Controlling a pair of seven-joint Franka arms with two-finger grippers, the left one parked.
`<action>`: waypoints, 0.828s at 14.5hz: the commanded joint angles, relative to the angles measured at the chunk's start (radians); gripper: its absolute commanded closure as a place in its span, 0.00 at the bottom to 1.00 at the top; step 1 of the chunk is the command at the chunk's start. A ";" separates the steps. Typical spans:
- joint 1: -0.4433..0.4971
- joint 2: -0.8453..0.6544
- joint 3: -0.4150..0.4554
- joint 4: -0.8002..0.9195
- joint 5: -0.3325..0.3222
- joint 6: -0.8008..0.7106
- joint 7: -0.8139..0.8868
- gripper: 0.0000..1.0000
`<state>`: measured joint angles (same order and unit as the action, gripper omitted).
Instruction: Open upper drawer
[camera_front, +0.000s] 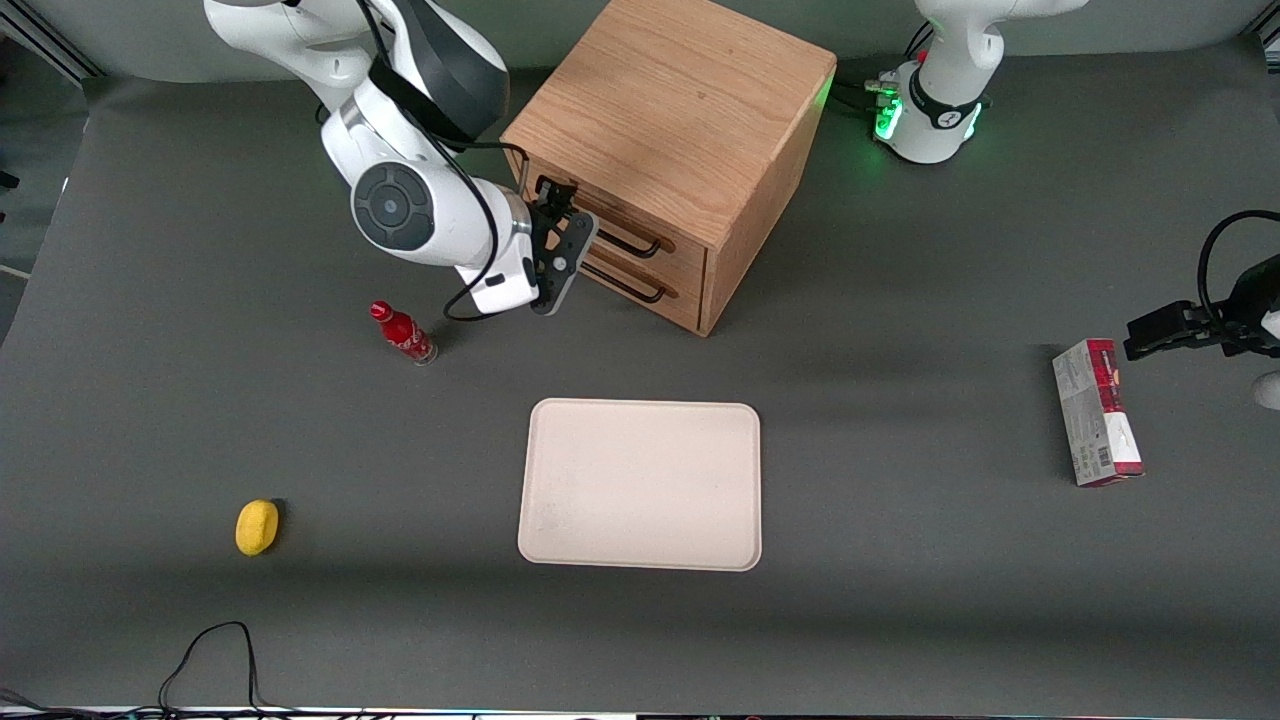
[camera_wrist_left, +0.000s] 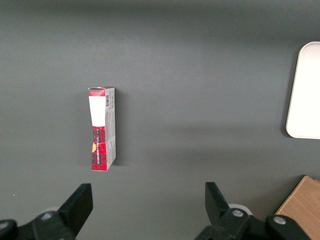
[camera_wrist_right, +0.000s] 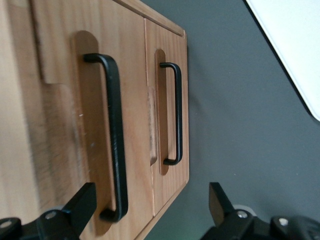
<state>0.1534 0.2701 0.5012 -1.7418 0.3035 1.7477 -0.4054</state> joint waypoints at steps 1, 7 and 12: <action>0.008 0.003 -0.001 -0.028 0.011 0.044 -0.020 0.00; 0.017 0.035 0.026 -0.036 0.009 0.094 -0.004 0.00; 0.029 0.058 0.026 -0.044 0.003 0.144 -0.004 0.00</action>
<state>0.1780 0.3150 0.5282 -1.7873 0.3035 1.8688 -0.4054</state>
